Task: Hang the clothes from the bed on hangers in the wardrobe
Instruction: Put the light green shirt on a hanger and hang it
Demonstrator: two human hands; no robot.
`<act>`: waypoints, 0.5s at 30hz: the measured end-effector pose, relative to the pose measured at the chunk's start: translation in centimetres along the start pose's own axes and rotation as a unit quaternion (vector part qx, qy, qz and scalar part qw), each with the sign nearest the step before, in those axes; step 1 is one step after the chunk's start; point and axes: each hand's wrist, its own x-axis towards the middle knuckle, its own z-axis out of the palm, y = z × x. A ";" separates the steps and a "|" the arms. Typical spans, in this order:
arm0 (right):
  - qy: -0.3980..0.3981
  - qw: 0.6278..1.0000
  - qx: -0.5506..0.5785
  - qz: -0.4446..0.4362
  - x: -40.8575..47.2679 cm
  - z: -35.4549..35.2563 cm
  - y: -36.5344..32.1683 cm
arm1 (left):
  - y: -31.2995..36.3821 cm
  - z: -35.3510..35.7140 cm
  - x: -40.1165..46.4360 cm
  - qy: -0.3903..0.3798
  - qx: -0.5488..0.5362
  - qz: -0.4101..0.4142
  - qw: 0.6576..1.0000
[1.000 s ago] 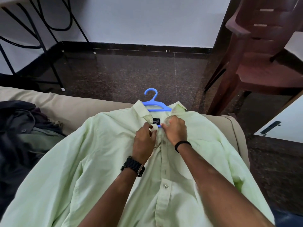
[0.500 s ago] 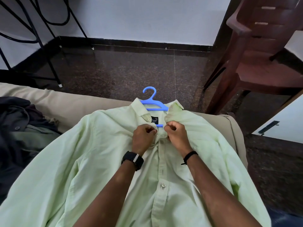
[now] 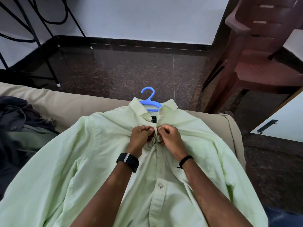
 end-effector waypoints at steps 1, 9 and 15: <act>0.005 1.000 0.000 -0.001 -0.1 0.0 0.1 | 0.0 0.0 0.0 0.001 -0.001 0.001 1.000; -0.017 1.000 0.016 -0.013 -0.2 -0.3 0.4 | -0.5 -0.3 0.2 0.000 0.017 0.009 1.000; -0.022 1.000 0.005 0.001 0.2 -0.2 0.5 | -0.9 -0.2 0.1 -0.002 0.009 0.009 1.000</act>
